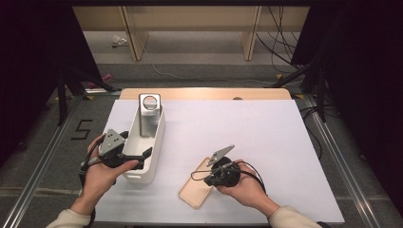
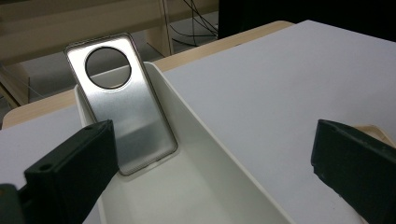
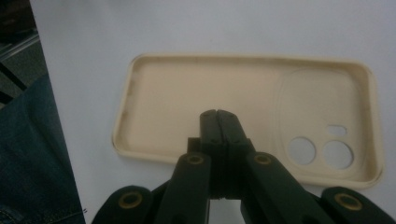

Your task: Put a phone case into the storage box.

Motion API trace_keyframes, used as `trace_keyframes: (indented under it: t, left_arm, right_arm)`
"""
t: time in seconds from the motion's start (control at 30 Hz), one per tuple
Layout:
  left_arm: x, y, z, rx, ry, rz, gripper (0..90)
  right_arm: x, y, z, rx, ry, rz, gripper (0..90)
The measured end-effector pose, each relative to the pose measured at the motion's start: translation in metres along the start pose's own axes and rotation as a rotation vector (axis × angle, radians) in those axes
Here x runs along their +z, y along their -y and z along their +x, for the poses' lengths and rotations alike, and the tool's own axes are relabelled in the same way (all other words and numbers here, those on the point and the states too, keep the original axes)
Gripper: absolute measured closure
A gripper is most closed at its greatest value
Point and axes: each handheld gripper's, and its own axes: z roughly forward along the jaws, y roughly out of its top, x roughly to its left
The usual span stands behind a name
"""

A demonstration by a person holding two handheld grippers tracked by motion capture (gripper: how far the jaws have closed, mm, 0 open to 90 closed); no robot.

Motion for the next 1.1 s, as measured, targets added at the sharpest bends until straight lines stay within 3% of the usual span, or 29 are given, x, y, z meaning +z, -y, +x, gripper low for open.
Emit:
trace_keyframes:
  t: [0.6,1.1]
  left_arm:
    - [0.001,0.001,-0.001,0.002,0.011,-0.013,0.4]
    - [0.002,0.001,-0.002,0.004,0.018,-0.011,0.4]
  right_arm:
    - [0.016,-0.004,0.001,0.017,0.005,0.082,90.0]
    - [0.021,-0.004,0.003,-0.003,0.005,0.137,90.0]
